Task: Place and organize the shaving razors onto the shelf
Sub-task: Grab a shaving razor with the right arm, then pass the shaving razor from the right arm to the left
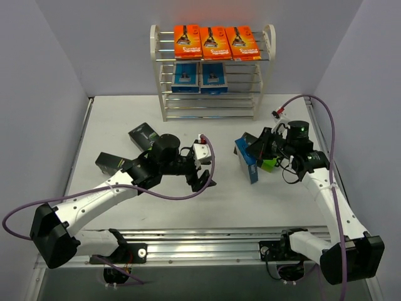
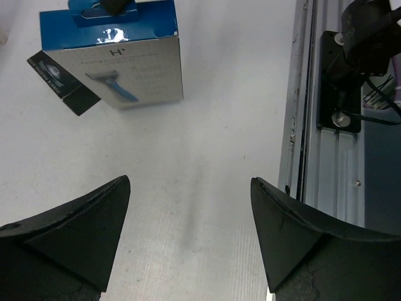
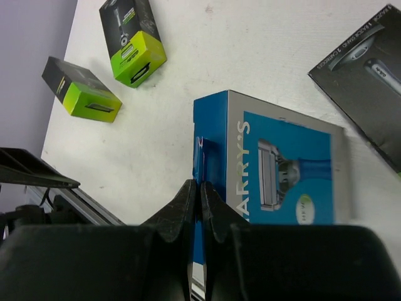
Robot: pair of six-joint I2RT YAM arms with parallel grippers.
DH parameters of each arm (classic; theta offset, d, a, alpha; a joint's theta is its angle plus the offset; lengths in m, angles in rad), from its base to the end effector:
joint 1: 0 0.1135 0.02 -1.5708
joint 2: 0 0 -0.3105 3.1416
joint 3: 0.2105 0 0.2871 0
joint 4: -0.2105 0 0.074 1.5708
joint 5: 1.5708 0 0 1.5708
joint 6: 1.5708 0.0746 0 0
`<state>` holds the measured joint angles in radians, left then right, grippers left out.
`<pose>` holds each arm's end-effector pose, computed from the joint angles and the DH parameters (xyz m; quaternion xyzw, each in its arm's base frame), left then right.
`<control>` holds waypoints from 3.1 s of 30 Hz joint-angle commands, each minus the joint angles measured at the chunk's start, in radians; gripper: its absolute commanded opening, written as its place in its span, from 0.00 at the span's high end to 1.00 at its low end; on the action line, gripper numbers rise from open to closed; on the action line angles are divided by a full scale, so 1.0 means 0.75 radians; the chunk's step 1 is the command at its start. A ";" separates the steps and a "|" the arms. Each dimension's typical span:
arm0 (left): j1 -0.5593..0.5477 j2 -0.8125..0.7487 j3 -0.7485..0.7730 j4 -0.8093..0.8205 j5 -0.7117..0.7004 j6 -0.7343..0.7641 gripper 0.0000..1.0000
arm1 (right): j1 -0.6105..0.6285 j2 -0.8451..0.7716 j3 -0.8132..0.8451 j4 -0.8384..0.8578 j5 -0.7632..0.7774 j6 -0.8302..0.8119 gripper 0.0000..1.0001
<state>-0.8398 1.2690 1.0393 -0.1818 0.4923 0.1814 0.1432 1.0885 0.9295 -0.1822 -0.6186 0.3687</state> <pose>0.2026 -0.2788 0.3486 0.5130 0.6427 -0.3647 0.4368 0.2806 0.0842 0.3583 -0.0869 0.7929 0.3796 0.4686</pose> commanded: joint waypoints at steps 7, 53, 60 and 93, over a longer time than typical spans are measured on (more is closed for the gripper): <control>0.007 -0.119 -0.005 0.040 0.278 0.016 0.13 | 0.130 -0.038 0.292 -0.350 -0.073 -0.297 1.00; 0.154 -0.033 -0.069 0.397 0.710 -0.215 0.08 | 0.511 -0.149 0.467 -0.524 -0.392 -0.426 1.00; 0.171 0.004 -0.087 0.478 0.787 -0.279 0.15 | 0.549 -0.159 0.426 -0.451 -0.376 -0.389 1.00; -0.042 -0.281 -0.312 0.587 -0.784 0.163 0.98 | 0.511 -0.071 0.311 -0.171 0.393 0.144 0.27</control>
<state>-0.7918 1.1057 0.8463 0.0738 0.2691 0.1764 0.5358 1.0183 1.1900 -0.4217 -0.3931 0.3241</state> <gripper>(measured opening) 0.465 0.733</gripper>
